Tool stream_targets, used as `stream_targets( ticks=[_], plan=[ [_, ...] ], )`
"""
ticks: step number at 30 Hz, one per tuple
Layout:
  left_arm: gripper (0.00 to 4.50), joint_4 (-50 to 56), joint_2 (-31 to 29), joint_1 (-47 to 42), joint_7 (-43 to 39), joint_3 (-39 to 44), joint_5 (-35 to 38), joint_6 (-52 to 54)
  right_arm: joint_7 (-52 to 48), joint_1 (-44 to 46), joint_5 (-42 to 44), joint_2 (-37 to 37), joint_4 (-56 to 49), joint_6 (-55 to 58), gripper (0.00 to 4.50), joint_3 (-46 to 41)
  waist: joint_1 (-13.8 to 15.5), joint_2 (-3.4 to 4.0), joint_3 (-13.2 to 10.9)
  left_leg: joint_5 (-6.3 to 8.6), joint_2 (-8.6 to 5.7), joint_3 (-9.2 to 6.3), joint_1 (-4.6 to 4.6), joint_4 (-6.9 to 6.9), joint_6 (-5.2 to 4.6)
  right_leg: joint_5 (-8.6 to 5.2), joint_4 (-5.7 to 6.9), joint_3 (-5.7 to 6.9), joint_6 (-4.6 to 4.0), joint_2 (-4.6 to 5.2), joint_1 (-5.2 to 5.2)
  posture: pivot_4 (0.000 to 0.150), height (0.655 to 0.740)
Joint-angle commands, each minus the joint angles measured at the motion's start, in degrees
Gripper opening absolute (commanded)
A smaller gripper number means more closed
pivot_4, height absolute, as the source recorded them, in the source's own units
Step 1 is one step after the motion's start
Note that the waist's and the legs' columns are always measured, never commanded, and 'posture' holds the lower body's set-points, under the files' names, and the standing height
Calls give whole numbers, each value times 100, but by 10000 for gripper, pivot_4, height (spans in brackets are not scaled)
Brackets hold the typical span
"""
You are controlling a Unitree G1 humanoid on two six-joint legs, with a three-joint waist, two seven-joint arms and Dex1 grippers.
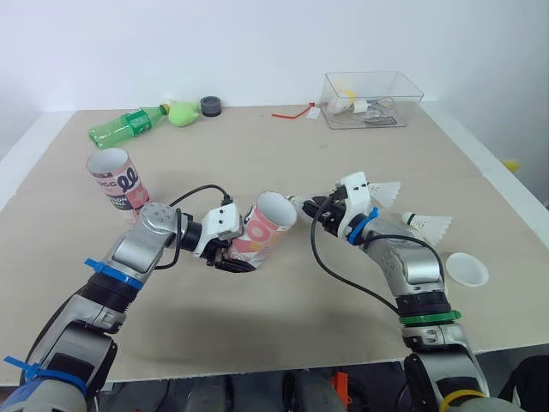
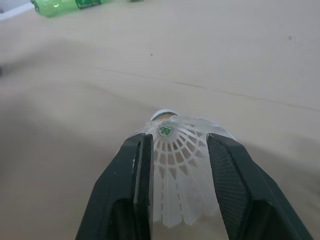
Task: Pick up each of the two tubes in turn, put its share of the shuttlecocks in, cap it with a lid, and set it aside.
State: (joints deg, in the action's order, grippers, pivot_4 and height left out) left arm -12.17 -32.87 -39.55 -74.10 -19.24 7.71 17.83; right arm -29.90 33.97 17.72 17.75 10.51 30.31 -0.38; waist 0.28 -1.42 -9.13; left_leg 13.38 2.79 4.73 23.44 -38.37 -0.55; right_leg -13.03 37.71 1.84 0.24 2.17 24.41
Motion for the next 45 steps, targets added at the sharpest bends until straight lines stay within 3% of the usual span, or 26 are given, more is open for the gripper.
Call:
stream_targets(
  ticks=[1,11,16,23,45],
  plan=[
    [30300,68,-117,50,82,130,-56,17,-49,-6,30,27,-221,-76,18949,-89,0,0,0,0,0,0,0,0,0,0,0,0,0,0,0,1500,7400],
    [30300,162,-187,135,62,165,-22,46,-304,-605,206,493,-1115,146,18949,-254,-1,0,0,0,2,-1,0,2,0,-2,0,1,-2,0,1,1500,7400],
    [30300,4,-339,183,-20,561,259,-30,-335,-918,395,692,-1704,339,18949,-396,-20,0,0,0,10,1,-2,5,0,-4,0,-1,-5,-10,4,1500,7400],
    [30300,-64,-734,482,-208,762,229,-513,157,-858,625,369,-2484,917,18949,-247,-4,0,-1,1,20,-1,0,10,1,-7,0,3,-17,-18,8,1500,7400],
    [30300,111,-637,598,18,787,255,-377,913,-481,399,-410,-1724,1049,18949,1,-5,-1,0,2,19,2,0,10,3,-7,-1,2,-15,-15,9,1500,7400]
  ],
)
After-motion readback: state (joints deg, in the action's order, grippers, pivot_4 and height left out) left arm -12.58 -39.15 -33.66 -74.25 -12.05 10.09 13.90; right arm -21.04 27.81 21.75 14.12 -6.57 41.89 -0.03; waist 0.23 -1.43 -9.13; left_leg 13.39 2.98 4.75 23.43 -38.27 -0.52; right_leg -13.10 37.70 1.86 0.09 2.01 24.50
